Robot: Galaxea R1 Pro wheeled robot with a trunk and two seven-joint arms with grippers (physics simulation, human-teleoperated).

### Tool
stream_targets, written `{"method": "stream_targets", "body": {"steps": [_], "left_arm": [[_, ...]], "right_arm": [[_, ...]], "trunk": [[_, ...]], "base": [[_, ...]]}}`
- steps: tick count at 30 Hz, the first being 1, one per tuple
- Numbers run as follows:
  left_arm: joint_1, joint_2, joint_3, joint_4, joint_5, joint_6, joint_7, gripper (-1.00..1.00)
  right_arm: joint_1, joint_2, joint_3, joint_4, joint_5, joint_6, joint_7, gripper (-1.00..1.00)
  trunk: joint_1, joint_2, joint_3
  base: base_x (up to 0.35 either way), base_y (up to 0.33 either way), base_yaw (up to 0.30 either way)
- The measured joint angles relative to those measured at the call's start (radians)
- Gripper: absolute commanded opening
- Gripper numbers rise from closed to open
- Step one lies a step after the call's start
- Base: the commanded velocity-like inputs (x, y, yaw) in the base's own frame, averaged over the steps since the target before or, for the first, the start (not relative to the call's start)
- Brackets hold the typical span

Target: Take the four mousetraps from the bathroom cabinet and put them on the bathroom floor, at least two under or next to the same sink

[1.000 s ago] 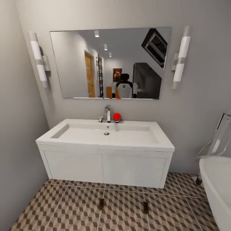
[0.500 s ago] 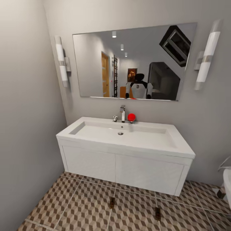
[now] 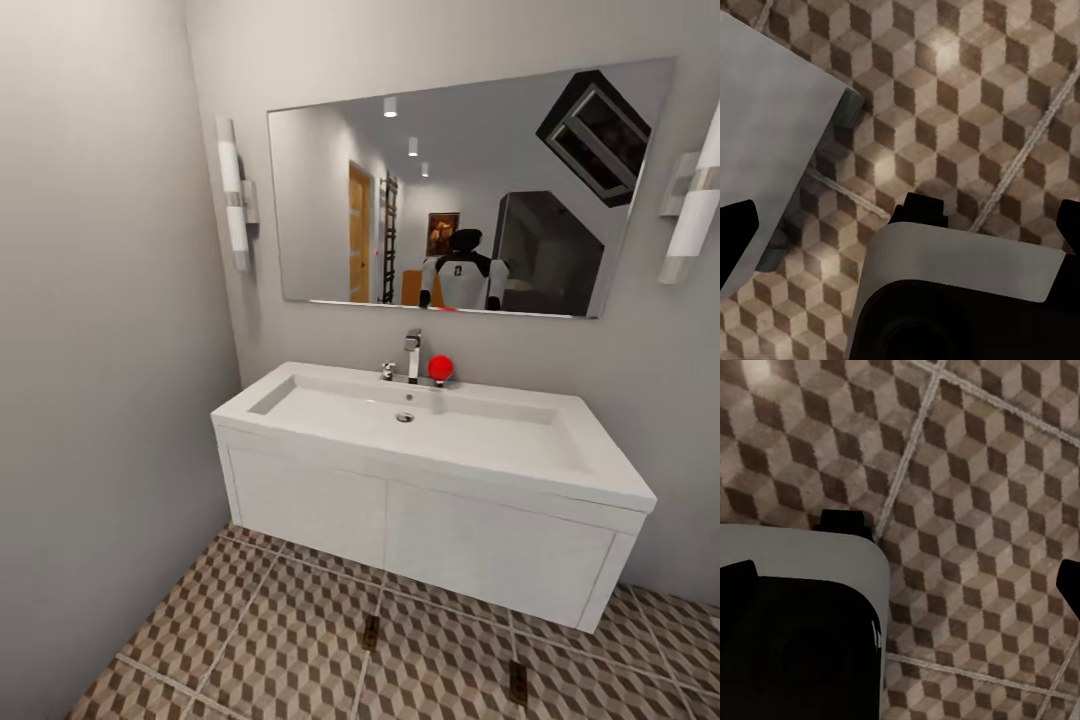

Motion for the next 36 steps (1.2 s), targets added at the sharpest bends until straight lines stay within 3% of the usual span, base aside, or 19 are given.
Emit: {"method": "stream_targets", "body": {"steps": [9, 36], "left_arm": [[0.0, 0.0, 0.0, 0.0, 0.0, 0.0, 0.0, 1.0], [0.0, 0.0, 0.0, 0.0, 0.0, 0.0, 0.0, 1.0]], "right_arm": [[0.0, 0.0, 0.0, 0.0, 0.0, -0.001, 0.0, 1.0], [0.0, 0.001, 0.0, 0.0, -0.001, -0.002, -0.001, 1.0]], "trunk": [[0.0, 0.0, 0.0], [0.0, 0.0, 0.0]], "base": [[0.0, 0.0, 0.172], [0.0, 0.0, 0.284]]}}
